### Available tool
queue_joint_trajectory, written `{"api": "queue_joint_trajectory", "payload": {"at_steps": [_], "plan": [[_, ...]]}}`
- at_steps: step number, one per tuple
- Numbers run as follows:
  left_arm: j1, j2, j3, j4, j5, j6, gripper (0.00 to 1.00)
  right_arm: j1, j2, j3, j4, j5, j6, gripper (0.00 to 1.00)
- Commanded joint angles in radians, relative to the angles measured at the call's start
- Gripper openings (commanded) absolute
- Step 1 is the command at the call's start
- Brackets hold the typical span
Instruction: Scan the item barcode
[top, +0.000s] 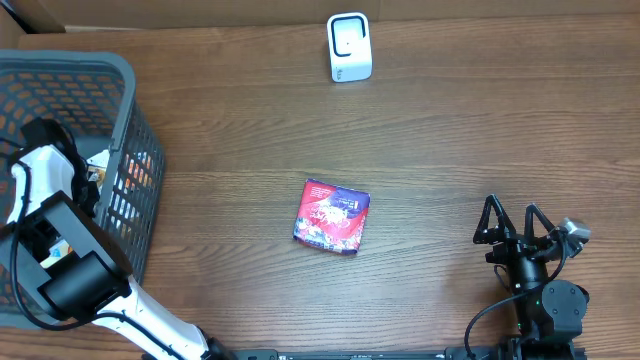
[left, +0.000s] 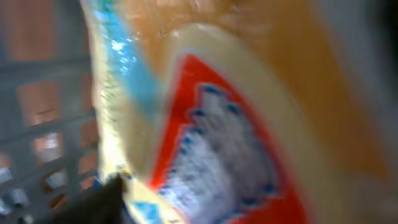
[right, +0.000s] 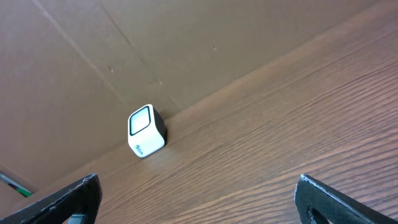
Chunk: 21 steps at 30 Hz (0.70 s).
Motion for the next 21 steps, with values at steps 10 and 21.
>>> {"api": "queue_joint_trajectory", "payload": {"at_steps": [10,21], "plan": [[0.087,0.000,-0.142,0.177,0.094,0.131,1.00,0.008,-0.008,-0.010,0.008,0.009,-0.006,1.00],[0.130,0.000,-0.211,0.258,0.110,0.126,0.04,0.008,-0.008,-0.010,0.008,0.009,-0.006,1.00]]}}
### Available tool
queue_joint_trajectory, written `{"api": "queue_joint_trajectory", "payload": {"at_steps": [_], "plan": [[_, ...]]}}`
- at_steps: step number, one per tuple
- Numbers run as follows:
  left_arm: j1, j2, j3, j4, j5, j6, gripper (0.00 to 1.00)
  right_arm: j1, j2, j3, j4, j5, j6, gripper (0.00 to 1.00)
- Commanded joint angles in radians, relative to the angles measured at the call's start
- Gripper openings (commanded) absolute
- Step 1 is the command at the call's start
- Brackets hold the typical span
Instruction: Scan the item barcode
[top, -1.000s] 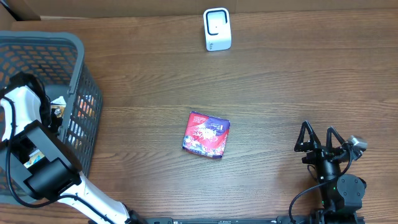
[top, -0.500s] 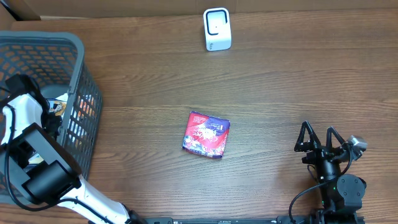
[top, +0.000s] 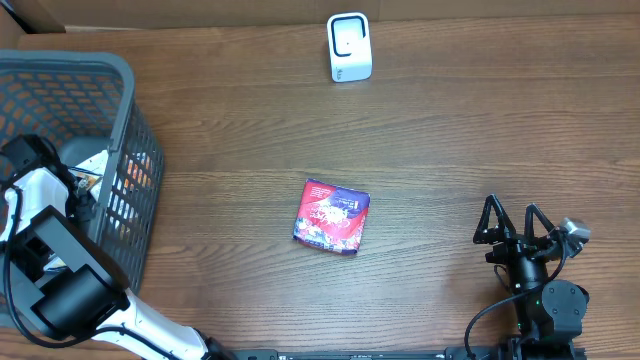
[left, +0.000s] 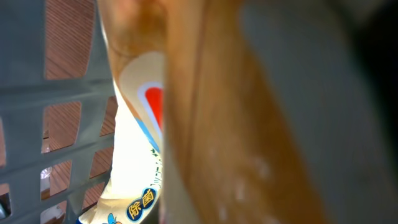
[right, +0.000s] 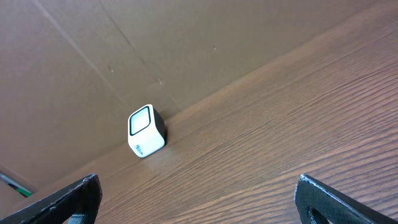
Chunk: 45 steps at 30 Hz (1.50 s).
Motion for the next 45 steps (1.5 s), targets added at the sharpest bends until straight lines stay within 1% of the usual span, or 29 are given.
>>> {"api": "queue_joint_trajectory", "payload": {"at_steps": [1,6,7,11,15,18,21,25,31,34,36,37,38,39,40,42,45], "plan": [[0.048,0.069,-0.067,0.004,0.026,0.002,0.04,0.008,-0.008,-0.010,0.008,0.009,-0.007,1.00],[0.021,0.067,-0.059,-0.013,0.039,-0.058,0.04,0.008,-0.008,-0.010,0.008,0.009,-0.007,1.00],[0.008,0.066,-0.051,-0.029,0.065,-0.058,0.04,0.008,-0.008,-0.010,0.008,0.009,-0.007,1.00],[-0.063,0.066,0.023,-0.155,0.167,-0.057,0.04,0.008,-0.008,-0.010,0.008,0.009,-0.007,1.00],[-0.144,0.066,0.151,-0.280,0.259,-0.070,0.04,0.008,-0.008,-0.010,0.008,0.009,-0.007,1.00],[-0.194,0.066,0.293,-0.389,0.264,-0.131,0.04,0.008,-0.008,-0.010,0.008,0.009,-0.007,1.00],[-0.221,0.066,0.441,-0.513,0.264,-0.149,0.04,0.008,-0.008,-0.010,0.008,0.009,-0.007,1.00],[-0.228,0.062,0.655,-0.678,0.263,-0.184,0.04,0.008,-0.008,-0.010,0.008,0.009,-0.007,1.00],[-0.231,0.053,0.962,-0.871,0.268,-0.273,0.04,0.008,-0.008,-0.010,0.008,0.009,-0.007,1.00],[-0.242,0.036,1.107,-0.977,0.272,-0.283,0.04,0.008,-0.008,-0.010,0.008,0.009,-0.007,1.00],[-0.245,0.012,1.189,-1.042,0.290,-0.344,0.04,0.008,-0.008,-0.010,0.008,0.009,-0.007,1.00],[-0.245,-0.003,1.218,-1.059,0.332,-0.368,0.04,0.008,-0.008,-0.010,0.008,0.009,-0.007,1.00],[-0.245,-0.027,1.229,-1.059,0.414,-0.376,0.04,0.008,-0.008,-0.010,0.008,0.009,-0.007,1.00],[-0.246,-0.068,1.229,-1.059,0.557,-0.364,0.04,0.008,-0.008,-0.010,0.008,0.009,-0.007,1.00],[-0.251,-0.102,1.229,-1.058,0.680,-0.337,0.04,0.008,-0.008,-0.010,0.008,0.009,-0.007,1.00],[-0.266,-0.159,1.229,-1.047,0.872,-0.263,0.05,0.008,-0.008,-0.010,0.008,0.009,-0.007,1.00],[-0.311,-0.227,1.229,-1.059,1.112,-0.169,0.04,0.008,-0.008,-0.010,0.008,0.009,-0.007,1.00]]}}
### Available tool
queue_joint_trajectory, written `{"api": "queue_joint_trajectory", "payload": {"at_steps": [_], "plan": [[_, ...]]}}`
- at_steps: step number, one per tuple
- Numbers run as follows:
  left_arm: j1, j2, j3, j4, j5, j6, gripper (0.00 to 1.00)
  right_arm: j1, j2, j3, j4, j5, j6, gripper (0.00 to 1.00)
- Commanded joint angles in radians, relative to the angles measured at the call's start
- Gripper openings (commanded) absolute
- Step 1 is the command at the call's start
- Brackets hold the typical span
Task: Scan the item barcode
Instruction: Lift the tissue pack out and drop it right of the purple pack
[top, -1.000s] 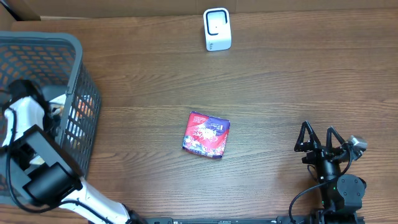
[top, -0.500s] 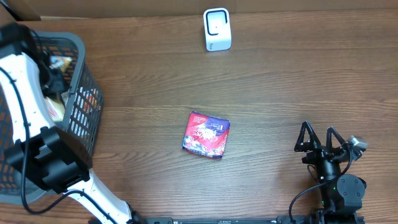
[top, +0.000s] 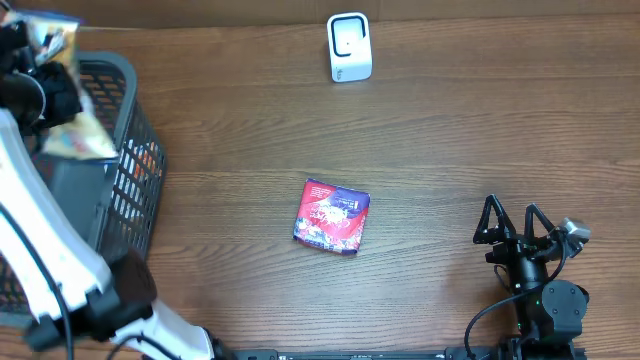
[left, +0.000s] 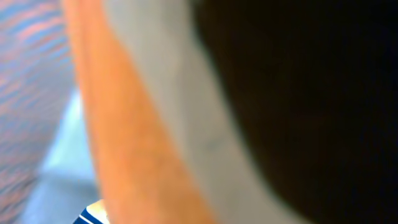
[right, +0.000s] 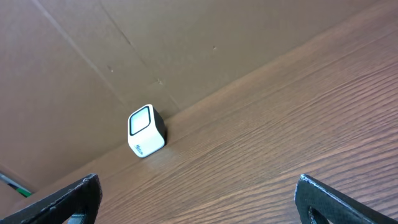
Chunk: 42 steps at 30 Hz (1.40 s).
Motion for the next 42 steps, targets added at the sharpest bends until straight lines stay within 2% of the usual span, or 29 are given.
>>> {"api": "queue_joint_trajectory", "payload": {"at_steps": [1,4,7,12,16,18,24,27,32,33,35,38,42], "plan": [[-0.071,-0.111,0.031,-0.006,0.436,0.097,0.04,0.008,-0.008,-0.010,0.008,0.009,-0.007,1.00],[-0.202,-0.150,0.013,-0.006,0.554,0.098,0.04,0.008,-0.008,-0.010,0.008,0.009,-0.007,1.00],[-0.404,-0.154,-0.031,-0.006,0.569,0.098,0.04,0.008,-0.008,-0.010,0.008,0.009,-0.007,1.00],[-0.790,-0.128,-0.240,0.026,0.393,0.102,0.04,0.008,-0.008,-0.010,0.008,0.009,-0.007,1.00],[-0.983,-0.105,-0.489,0.261,0.272,-0.014,0.04,0.008,-0.008,-0.010,0.008,0.009,-0.007,1.00],[-1.043,-0.087,-0.628,0.420,0.209,-0.114,0.04,0.008,-0.008,-0.010,0.008,0.009,-0.007,1.00],[-1.135,0.025,-0.908,0.790,0.168,-0.257,0.04,0.008,-0.008,-0.010,0.008,0.009,-0.007,1.00],[-1.146,0.090,-0.972,0.877,0.167,-0.290,0.04,0.008,-0.008,-0.010,0.008,0.009,-0.007,1.00],[-1.147,0.162,-0.998,0.922,0.167,-0.338,0.05,0.008,-0.008,-0.010,0.008,0.009,-0.007,1.00],[-1.147,0.163,-0.998,0.922,0.168,-0.338,0.26,0.008,-0.008,-0.010,0.008,0.009,-0.007,1.00],[-1.147,0.147,-0.980,0.910,0.164,-0.327,0.98,0.008,-0.008,-0.010,0.008,0.009,-0.007,1.00],[-1.125,0.087,-0.895,0.851,0.156,-0.293,1.00,0.008,-0.008,-0.010,0.008,0.009,-0.007,1.00],[-1.080,-0.045,-0.663,0.715,0.058,-0.268,1.00,0.008,-0.008,-0.010,0.008,0.009,-0.007,1.00]]}}
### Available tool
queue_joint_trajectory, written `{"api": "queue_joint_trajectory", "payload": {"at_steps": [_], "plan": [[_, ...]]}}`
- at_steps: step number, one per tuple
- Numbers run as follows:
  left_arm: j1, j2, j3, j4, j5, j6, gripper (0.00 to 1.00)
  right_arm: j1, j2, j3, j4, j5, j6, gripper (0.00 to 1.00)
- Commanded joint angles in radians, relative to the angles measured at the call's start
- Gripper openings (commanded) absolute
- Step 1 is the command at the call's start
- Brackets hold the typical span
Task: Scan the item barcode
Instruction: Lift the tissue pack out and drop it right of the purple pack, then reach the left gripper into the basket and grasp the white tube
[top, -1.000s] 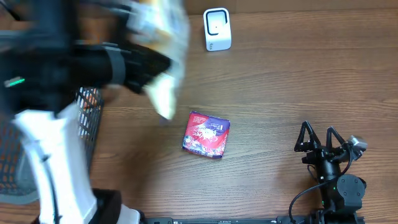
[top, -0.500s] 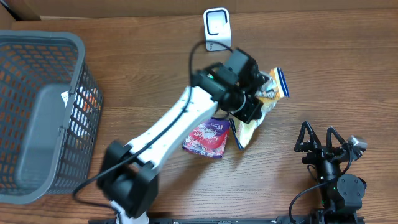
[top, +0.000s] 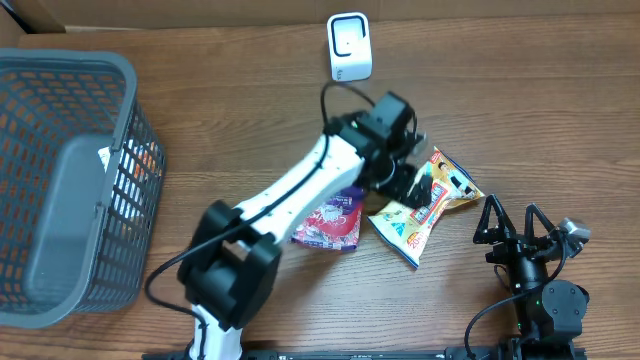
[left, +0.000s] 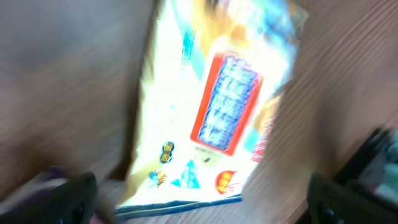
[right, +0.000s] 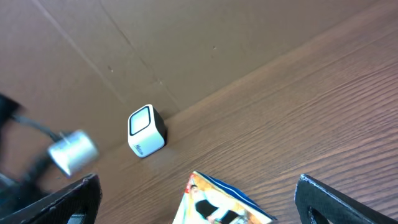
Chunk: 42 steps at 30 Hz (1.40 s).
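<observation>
A yellow-orange snack bag (top: 428, 203) lies flat on the wooden table, right of centre; it also fills the left wrist view (left: 211, 112), and its corner shows in the right wrist view (right: 219, 202). My left gripper (top: 404, 178) hangs just over the bag's left end, open, its fingers (left: 69, 194) spread wide on either side of the bag's near edge. The white barcode scanner (top: 349, 47) stands at the back edge, its window facing forward (right: 146, 130). My right gripper (top: 513, 224) rests open at the front right, with nothing in it.
A red-purple packet (top: 334, 222) lies beside the bag, partly under my left arm. A grey mesh basket (top: 70, 180) holding other items takes up the left side. A cardboard wall (right: 124, 50) backs the table behind the scanner.
My left gripper was high over the basket's far-left corner with the snack bag in it. Now it is right of centre and open, and the bag lies on the table. The right arm is unchanged.
My left gripper was down in the basket, pressed close against the snack bag. Then it held the bag up above the basket's rim. Now the bag lies on the table beside the red-purple packet, let go. The right gripper has stayed open at the front right.
</observation>
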Motion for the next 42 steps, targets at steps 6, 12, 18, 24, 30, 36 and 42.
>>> {"api": "queue_joint_trajectory", "payload": {"at_steps": [6,12,18,24,30,36,42], "plan": [[0.247,-0.331,0.529,-0.294,-0.341,0.027,0.99,0.008,-0.008,-0.010,0.008,0.009,-0.006,1.00],[0.671,-0.419,0.643,-0.436,-0.317,0.053,1.00,0.008,-0.008,-0.010,0.008,0.009,-0.006,1.00],[1.009,-0.373,0.600,-0.548,-0.397,0.081,1.00,0.008,-0.008,-0.010,0.008,0.010,-0.006,1.00],[1.168,-0.289,0.446,-0.562,-0.397,-0.045,1.00,0.008,-0.008,-0.010,0.008,0.010,-0.006,1.00],[1.256,-0.242,0.258,-0.503,-0.395,0.001,1.00,0.008,-0.008,-0.010,0.008,0.009,-0.006,1.00],[1.296,-0.218,-0.033,-0.319,-0.393,0.075,1.00,0.008,-0.008,-0.010,0.008,0.010,-0.006,1.00],[1.292,-0.218,-0.297,-0.095,-0.312,0.183,1.00,0.008,-0.008,-0.010,0.008,0.010,-0.006,1.00]]}}
